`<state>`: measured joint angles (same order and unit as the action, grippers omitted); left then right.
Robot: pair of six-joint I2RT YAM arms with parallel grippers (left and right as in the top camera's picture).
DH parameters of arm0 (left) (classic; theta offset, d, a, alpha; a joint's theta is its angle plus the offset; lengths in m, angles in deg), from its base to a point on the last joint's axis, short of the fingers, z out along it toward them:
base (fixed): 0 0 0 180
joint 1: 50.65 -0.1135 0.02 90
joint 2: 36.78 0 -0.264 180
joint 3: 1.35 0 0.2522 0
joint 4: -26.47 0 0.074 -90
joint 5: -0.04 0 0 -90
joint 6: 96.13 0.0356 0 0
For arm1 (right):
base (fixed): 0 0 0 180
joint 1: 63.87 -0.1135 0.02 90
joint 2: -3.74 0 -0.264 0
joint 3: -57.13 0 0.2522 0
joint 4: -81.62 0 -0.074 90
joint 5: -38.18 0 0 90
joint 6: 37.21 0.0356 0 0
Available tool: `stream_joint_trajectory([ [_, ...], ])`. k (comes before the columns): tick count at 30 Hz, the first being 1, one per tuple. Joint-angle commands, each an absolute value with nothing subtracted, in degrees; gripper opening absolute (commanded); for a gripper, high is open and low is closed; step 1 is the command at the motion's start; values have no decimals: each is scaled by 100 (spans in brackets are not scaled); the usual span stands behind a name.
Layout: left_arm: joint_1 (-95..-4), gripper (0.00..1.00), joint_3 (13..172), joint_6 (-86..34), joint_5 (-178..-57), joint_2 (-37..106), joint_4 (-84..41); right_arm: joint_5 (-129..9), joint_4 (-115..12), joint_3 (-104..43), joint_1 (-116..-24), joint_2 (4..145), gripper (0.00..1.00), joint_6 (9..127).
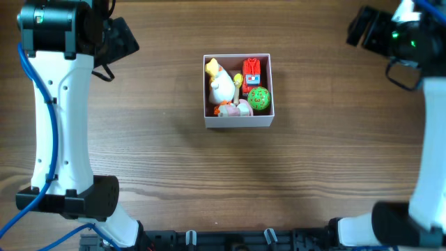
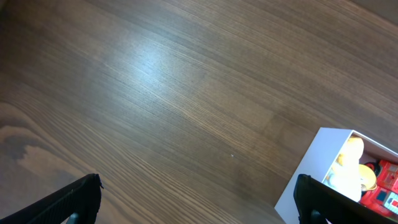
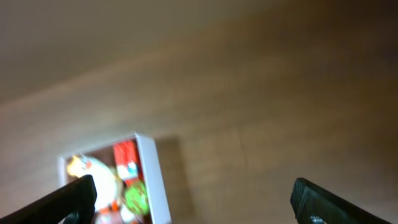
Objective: Pack container
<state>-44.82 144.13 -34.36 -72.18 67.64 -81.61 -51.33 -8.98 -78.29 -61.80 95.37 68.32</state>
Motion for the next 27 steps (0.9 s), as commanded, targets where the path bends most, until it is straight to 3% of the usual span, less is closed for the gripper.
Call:
stream_joint_trajectory([
  [1,-4497,100,14439,-3534,-7104,6823,-8161,-5266,-1204,-7899,-6213,9303,100,6652],
  [27,-4497,100,14439,-3534,-7102,6823,-8161,-5550,-835,-7899,-6213,9336,100,6639],
])
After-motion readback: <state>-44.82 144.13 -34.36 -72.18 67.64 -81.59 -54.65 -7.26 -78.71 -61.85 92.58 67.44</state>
